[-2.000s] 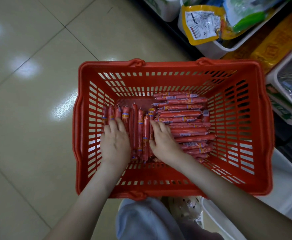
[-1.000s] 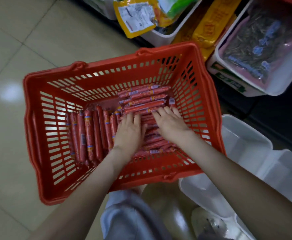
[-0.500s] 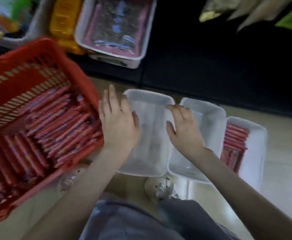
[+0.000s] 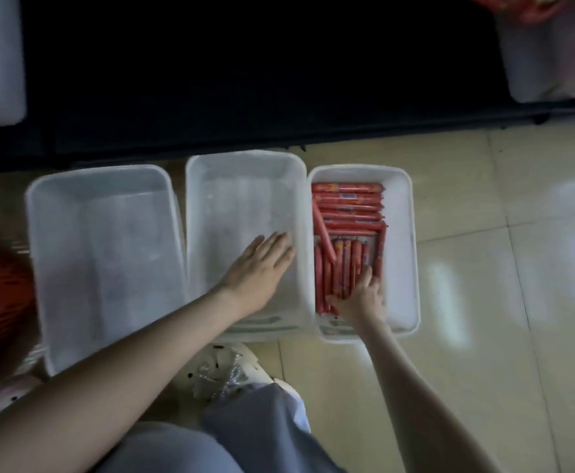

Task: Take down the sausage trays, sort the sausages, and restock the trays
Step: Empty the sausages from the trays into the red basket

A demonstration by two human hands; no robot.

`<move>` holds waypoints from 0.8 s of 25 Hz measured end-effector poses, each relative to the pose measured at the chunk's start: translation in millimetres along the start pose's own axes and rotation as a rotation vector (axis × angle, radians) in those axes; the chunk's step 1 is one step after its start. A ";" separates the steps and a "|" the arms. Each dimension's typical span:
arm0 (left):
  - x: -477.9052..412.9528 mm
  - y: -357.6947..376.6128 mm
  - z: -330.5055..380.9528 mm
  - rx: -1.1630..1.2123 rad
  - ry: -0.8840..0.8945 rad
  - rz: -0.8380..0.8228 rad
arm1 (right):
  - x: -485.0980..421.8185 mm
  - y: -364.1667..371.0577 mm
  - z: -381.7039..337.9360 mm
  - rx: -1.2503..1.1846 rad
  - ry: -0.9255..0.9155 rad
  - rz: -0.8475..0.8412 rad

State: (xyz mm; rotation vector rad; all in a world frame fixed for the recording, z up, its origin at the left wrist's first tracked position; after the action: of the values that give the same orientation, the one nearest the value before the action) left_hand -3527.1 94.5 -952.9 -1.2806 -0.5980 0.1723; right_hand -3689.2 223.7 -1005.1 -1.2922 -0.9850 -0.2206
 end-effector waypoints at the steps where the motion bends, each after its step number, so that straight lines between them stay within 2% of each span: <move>1: -0.7 5.8 -1.2 -0.001 -0.012 0.012 | -4.8 7.9 1.4 -0.026 0.006 -0.030; 5: 0.2 15.1 0.3 0.026 -0.005 0.011 | -29.3 10.1 6.4 -0.236 -0.015 -0.025; 8: -1.2 2.4 -3.3 0.117 -0.041 0.024 | -28.2 13.8 12.3 -0.468 0.083 -0.078; 10: 1.4 -13.9 -9.0 0.270 -0.103 0.008 | -16.0 18.8 13.1 -0.577 0.137 -0.114; 13: 17.8 -47.9 -21.6 0.623 -0.275 -0.044 | 14.1 8.1 11.9 -0.749 0.132 -0.134; 16: 35.7 -87.3 -15.7 0.980 -0.366 -0.177 | 64.5 -30.4 -10.7 -0.947 -0.002 -0.220; 18: 50.0 -116.6 -6.8 1.191 -0.403 -0.223 | 109.3 -67.7 -45.7 -1.050 -0.171 -0.306; 20: 63.7 -149.4 5.9 1.443 -0.431 -0.242 | 160.1 -107.7 -91.7 -1.051 -0.394 -0.396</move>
State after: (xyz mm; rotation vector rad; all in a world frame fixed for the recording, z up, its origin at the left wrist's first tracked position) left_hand -3507.1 83.2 -792.0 0.2406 -0.7464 0.5579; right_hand -3618.3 169.1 -811.1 -2.1224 -1.5512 -0.9024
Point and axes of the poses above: each hand's wrist, its own x-axis away from the middle knuckle, its own y-axis out of the palm, z = x × y, the point moved 8 cm from there along -x, towards the middle knuckle, and after that the axes turned 1 degree about -y, right-handed, at the moved point
